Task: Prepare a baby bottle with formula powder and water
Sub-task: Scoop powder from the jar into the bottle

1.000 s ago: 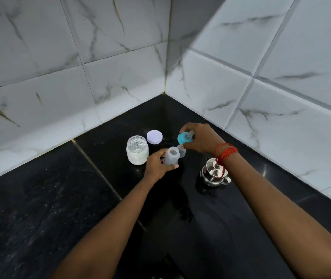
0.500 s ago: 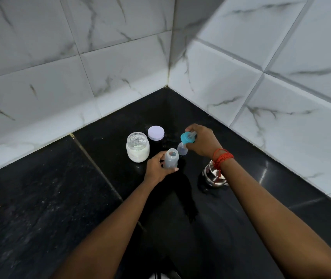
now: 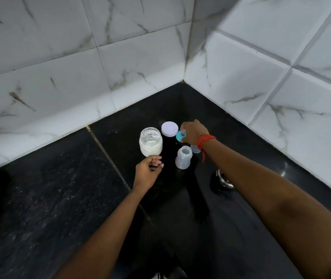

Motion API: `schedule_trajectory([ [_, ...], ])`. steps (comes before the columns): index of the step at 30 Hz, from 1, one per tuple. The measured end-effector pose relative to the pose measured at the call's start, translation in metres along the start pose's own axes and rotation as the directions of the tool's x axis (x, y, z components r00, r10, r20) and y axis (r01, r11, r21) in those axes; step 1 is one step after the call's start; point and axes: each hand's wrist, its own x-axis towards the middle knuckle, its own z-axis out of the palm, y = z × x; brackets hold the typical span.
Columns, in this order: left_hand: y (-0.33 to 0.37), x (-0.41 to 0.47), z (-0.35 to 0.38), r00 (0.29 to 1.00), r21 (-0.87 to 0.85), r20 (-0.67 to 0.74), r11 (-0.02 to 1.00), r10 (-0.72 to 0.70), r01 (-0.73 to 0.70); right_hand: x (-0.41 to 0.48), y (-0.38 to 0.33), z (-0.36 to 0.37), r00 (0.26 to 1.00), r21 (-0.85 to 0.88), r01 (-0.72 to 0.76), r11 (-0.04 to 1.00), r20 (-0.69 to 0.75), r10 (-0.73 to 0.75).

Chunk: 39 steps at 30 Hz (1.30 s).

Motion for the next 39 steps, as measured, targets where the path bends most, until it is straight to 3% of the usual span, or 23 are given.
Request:
schedule_trajectory([
  [3,-0.003,-0.002,-0.017,0.998,0.016,-0.051,1.0,0.021,-0.02,0.011,-0.006,0.017,0.997,-0.125,0.071,0.99,0.022,-0.069],
  [11,-0.011,0.021,-0.046,0.968,0.165,-0.238,0.985,0.081,-0.042,0.024,0.001,0.02,0.993,-0.168,0.115,0.979,0.051,-0.107],
  [13,-0.009,0.032,-0.047,0.977,0.154,-0.206,0.988,0.057,-0.025,0.025,0.003,0.008,0.995,-0.067,0.085,0.994,0.048,-0.082],
  [16,-0.008,0.048,-0.045,0.996,0.125,-0.088,0.992,0.0,0.011,0.022,0.0,-0.008,0.999,0.249,0.015,0.968,-0.043,-0.005],
  [21,0.008,0.062,-0.042,1.0,0.007,0.022,1.0,0.014,-0.014,-0.019,-0.034,-0.015,0.984,0.479,0.143,0.866,-0.166,-0.07],
  [26,0.02,0.049,-0.051,0.971,0.047,-0.045,0.971,0.236,-0.234,-0.07,-0.06,-0.01,0.916,0.391,0.367,0.844,-0.311,-0.254],
  [29,0.025,0.037,-0.06,0.928,0.144,-0.073,0.924,0.366,-0.353,-0.095,-0.072,-0.01,0.898,0.35,0.409,0.843,-0.319,-0.303],
  [35,0.039,0.017,-0.073,0.871,0.26,-0.062,0.85,0.488,-0.458,-0.115,-0.107,-0.012,0.959,0.064,0.267,0.961,-0.117,-0.259],
  [39,0.048,0.009,-0.074,0.832,0.311,-0.031,0.796,0.554,-0.519,-0.113,-0.121,-0.014,0.981,-0.109,0.195,0.975,0.043,-0.192],
])
